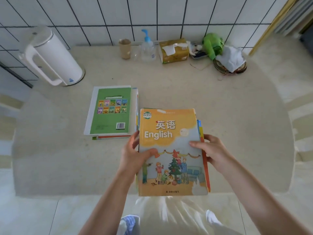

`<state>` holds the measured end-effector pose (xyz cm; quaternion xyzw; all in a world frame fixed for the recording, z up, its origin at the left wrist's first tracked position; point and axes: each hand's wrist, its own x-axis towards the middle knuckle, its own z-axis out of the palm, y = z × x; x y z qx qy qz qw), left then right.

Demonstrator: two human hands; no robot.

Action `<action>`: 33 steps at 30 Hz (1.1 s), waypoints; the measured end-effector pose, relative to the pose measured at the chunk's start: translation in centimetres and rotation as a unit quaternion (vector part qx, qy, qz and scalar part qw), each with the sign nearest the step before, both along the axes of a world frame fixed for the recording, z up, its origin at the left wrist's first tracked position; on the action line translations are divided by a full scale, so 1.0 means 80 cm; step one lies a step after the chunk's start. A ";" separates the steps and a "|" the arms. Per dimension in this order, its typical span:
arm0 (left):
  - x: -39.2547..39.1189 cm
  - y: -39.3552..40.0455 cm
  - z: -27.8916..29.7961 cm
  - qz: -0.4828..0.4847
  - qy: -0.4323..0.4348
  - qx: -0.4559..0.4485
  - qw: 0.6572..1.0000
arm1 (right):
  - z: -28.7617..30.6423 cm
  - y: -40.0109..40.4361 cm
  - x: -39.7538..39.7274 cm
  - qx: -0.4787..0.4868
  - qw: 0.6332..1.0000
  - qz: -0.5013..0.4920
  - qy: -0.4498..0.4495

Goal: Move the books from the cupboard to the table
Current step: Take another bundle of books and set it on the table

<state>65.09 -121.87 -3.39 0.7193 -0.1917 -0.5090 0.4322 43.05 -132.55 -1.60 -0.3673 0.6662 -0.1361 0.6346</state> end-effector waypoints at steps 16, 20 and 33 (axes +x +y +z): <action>0.023 -0.086 -0.025 -0.100 -0.054 -0.084 0.990 | -0.026 -0.054 -0.017 -0.257 0.960 0.105 -0.025; 0.010 -0.083 -0.045 -0.055 -0.071 -0.090 0.992 | -0.039 -0.044 -0.027 -0.310 0.944 0.114 -0.009; 0.014 -0.055 -0.089 -0.176 -0.125 -0.115 0.970 | -0.070 -0.034 -0.046 -0.285 0.936 0.205 -0.021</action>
